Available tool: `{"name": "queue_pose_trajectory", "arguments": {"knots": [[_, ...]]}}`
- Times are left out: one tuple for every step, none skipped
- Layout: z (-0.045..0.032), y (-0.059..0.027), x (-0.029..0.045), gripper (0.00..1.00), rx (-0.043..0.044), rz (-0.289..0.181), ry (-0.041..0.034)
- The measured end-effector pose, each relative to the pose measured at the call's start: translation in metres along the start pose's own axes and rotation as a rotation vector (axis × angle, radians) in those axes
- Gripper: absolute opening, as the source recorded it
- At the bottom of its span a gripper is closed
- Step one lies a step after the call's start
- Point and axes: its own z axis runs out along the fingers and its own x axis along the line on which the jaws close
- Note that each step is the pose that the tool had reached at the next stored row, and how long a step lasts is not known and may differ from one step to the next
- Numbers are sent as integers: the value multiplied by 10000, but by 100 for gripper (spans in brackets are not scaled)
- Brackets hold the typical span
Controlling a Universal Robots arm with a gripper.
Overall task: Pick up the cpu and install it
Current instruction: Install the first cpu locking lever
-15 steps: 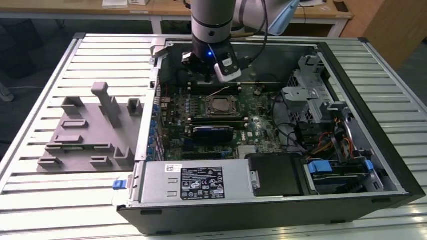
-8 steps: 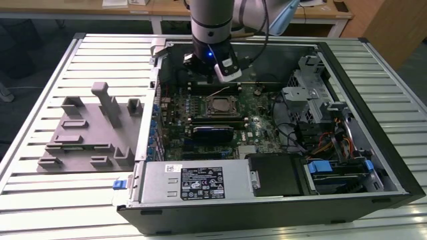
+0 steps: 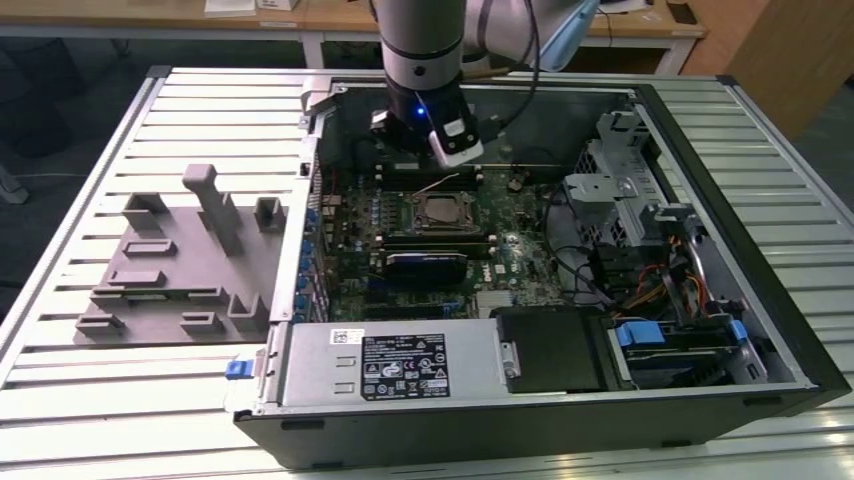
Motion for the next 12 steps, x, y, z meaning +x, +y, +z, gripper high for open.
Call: {"name": "queue_pose_trajectory", "arguments": {"knots": [[2,0,-1,11,32,46,-18],[4,-1,-2,11,70,94,-37],[5,-1,-2,11,109,145,-58],[8,-2,-3,11,139,194,-77],[13,-3,-4,11,154,226,-89],[20,-5,-5,11,160,243,-94],[28,-7,-6,11,163,260,-98],[37,-9,-9,11,164,279,-104],[46,-10,-15,11,165,304,-111],[55,-12,-23,11,166,338,-120],[62,-13,-29,11,169,376,-131],[70,-14,-33,11,172,419,-144]]}}
